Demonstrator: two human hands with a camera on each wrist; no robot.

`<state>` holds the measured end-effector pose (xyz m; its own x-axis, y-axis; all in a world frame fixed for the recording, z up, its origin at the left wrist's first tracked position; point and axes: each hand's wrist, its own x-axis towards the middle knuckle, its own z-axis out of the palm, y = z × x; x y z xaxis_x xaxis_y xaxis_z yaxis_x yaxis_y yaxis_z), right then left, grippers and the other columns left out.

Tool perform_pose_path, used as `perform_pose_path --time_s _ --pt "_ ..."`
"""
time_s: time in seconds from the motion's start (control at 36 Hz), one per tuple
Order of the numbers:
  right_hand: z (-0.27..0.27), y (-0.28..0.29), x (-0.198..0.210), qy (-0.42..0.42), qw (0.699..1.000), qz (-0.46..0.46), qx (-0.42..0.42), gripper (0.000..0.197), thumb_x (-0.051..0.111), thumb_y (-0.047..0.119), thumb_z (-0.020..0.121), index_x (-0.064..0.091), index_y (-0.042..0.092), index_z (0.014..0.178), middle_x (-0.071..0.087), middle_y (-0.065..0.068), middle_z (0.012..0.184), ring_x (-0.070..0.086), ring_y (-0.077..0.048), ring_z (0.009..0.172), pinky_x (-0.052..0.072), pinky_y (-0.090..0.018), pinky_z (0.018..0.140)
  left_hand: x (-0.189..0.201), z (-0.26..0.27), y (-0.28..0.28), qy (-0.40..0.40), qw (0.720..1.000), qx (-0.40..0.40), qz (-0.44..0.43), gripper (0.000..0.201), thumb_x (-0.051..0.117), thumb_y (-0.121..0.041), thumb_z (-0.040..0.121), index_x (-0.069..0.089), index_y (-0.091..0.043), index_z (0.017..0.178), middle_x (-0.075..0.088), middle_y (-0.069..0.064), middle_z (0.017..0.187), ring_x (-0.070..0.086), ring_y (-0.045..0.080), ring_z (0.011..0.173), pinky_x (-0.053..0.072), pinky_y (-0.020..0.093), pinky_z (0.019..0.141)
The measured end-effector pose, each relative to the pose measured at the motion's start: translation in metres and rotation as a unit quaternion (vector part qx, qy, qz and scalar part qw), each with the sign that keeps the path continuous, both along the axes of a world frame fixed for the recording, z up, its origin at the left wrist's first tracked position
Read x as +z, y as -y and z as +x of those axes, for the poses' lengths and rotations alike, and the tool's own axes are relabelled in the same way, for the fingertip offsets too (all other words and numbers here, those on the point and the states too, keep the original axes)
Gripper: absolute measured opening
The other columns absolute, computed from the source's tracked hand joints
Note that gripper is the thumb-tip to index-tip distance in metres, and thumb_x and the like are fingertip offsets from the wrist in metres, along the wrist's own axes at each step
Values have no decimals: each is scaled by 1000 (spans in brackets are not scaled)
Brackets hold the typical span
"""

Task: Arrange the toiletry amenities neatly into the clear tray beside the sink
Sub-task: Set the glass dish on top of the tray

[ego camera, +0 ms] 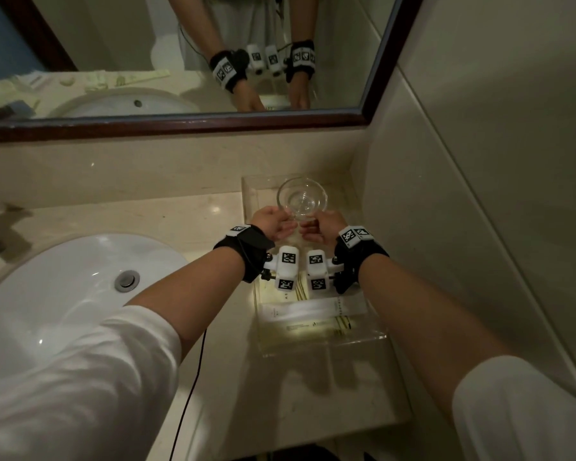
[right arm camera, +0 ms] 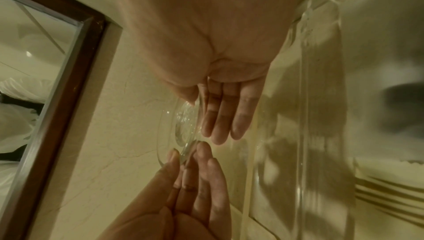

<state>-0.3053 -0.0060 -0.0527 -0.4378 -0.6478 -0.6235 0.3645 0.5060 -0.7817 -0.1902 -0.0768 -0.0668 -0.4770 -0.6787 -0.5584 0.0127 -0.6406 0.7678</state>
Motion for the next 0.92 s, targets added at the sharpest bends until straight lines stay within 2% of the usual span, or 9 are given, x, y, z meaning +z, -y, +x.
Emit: perform_pose_path --time_s 0.06,0.14,0.25,0.33,0.39,0.47,0.61,0.83,0.92 --pt "-1 1 -1 8 1000 -3 6 23 36 14 102 56 3 98 61 -10 78 63 -16 59 52 -21 43 -3 1 3 -10 1000 -13 1 6 51 -7 96 46 -5 94 59 7 67 64 12 52 40 14 34" --pt "-4 2 -2 28 1000 -11 8 22 37 13 101 56 4 94 60 -10 80 60 -18 68 51 -20 41 -3 2 5 -15 999 -33 -5 15 50 -9 97 45 -8 83 57 -1 47 60 8 41 38 14 32" --pt "-7 2 -4 48 999 -15 3 22 39 14 101 56 6 90 60 -9 80 60 -17 69 52 -20 42 -5 3 6 -18 999 -44 -9 11 51 -13 97 47 -6 90 59 1 54 61 9 42 38 14 32" --pt "-9 1 -4 57 998 -17 3 21 39 15 101 55 8 89 60 -8 80 61 -16 69 54 -21 46 -9 3 7 -26 999 -44 -1 10 53 -13 97 48 -5 99 60 9 74 67 11 53 42 15 37" --pt "-9 1 -5 60 998 -21 -2 20 40 16 101 55 8 89 60 -7 80 61 -15 69 54 -21 49 -12 3 9 -37 998 -52 2 8 52 -12 97 48 -6 99 56 12 78 68 13 56 37 16 37" --pt "-8 0 -7 64 997 -29 -12 18 43 16 100 55 9 89 60 -7 79 63 -14 64 53 -21 51 -14 5 11 -40 997 -72 2 9 52 -11 97 49 -5 93 54 9 69 66 11 53 36 15 36" --pt "-11 0 -9 88 995 -36 -21 12 48 12 94 57 5 88 62 -10 77 65 -11 52 53 -20 48 -14 9 11 -50 992 -115 -14 24 46 -10 99 44 -8 75 45 -4 37 51 5 34 35 15 37" --pt "-13 -2 -12 92 995 -46 -14 13 52 13 91 60 3 89 63 -10 77 65 -18 68 56 -24 57 -22 10 16 -57 987 -144 -29 25 45 -10 99 54 -9 76 38 -8 41 36 5 35 32 20 48" --pt "-13 -2 -12 86 995 -45 -16 14 51 12 91 60 3 87 64 -11 77 65 -18 67 56 -24 58 -23 8 17 -39 989 -138 -31 24 48 -11 98 56 -9 75 44 -7 40 44 5 39 36 19 50"
